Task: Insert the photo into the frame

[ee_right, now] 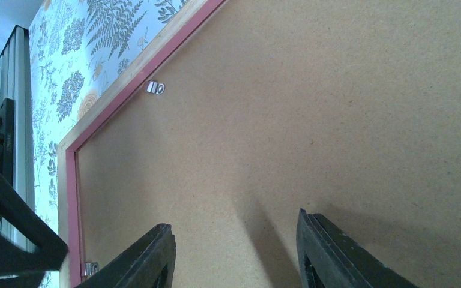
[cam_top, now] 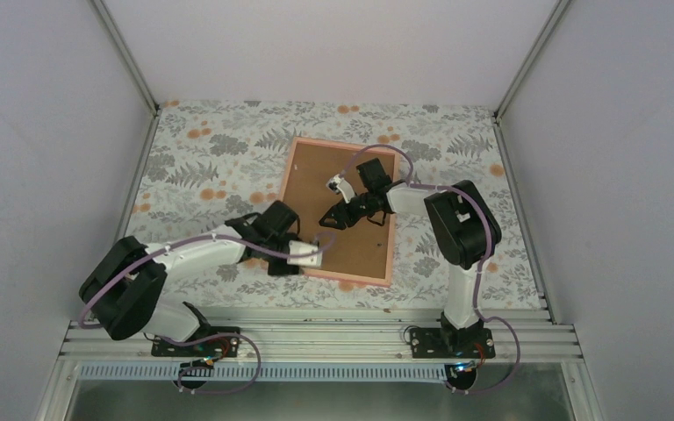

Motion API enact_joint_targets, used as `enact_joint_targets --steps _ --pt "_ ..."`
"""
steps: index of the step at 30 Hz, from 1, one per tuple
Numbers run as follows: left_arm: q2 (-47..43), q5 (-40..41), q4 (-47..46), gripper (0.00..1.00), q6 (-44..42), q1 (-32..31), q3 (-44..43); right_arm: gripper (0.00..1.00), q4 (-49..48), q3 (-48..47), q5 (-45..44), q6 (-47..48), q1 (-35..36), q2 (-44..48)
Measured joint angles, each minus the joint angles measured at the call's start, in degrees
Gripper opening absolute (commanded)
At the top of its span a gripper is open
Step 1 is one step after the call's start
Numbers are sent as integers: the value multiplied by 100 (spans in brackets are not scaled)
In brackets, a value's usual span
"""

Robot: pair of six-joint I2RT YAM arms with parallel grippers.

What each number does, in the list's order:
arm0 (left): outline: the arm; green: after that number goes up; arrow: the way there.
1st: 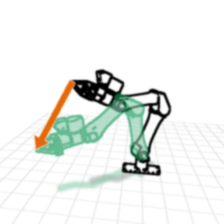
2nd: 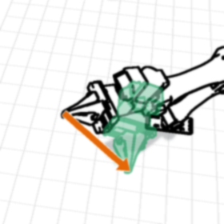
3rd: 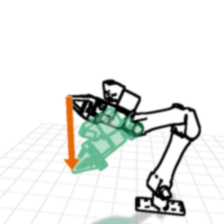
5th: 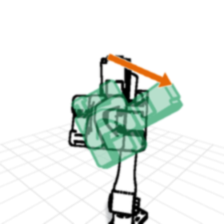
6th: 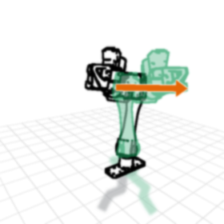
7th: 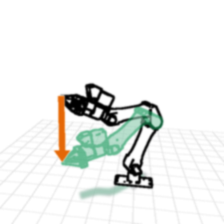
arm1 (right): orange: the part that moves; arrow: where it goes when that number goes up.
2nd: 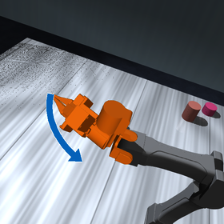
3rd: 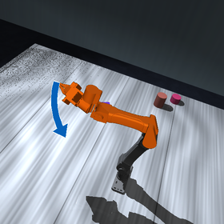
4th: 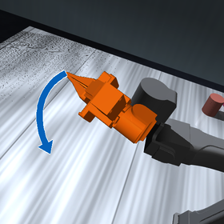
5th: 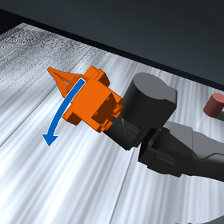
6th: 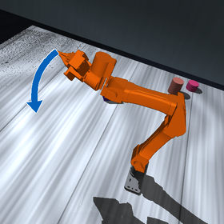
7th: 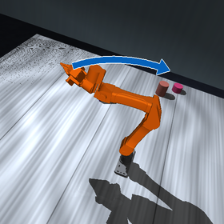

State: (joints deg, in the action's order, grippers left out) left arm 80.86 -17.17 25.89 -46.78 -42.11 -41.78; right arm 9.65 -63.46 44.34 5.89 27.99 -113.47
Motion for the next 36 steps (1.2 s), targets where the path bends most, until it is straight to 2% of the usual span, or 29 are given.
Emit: enact_joint_targets --steps 3,6,11,16,21,27,36 --pt "81 9 -103 60 643 562 -737 52 35 70 13 -44 -2 105" --pt "542 131 -382 62 1379 1178 -1679 52 160 87 -28 -109 -9 210" --pt "1971 531 -496 63 2533 1993 -3270 52 330 -238 -297 -190 -39 240" --pt "3346 752 -157 63 3521 2358 -4520 52 249 -984 -658 -319 -122 52" --pt "4037 807 234 63 4210 2400 -5071 52 195 -1617 -970 -459 -234 -507" --pt "4393 826 417 63 4616 2387 -5552 51 203 -1862 -1303 -625 -295 -931" --pt "4660 1032 553 61 4787 2365 -5635 51 162 -2031 -1432 -726 -295 -1088"
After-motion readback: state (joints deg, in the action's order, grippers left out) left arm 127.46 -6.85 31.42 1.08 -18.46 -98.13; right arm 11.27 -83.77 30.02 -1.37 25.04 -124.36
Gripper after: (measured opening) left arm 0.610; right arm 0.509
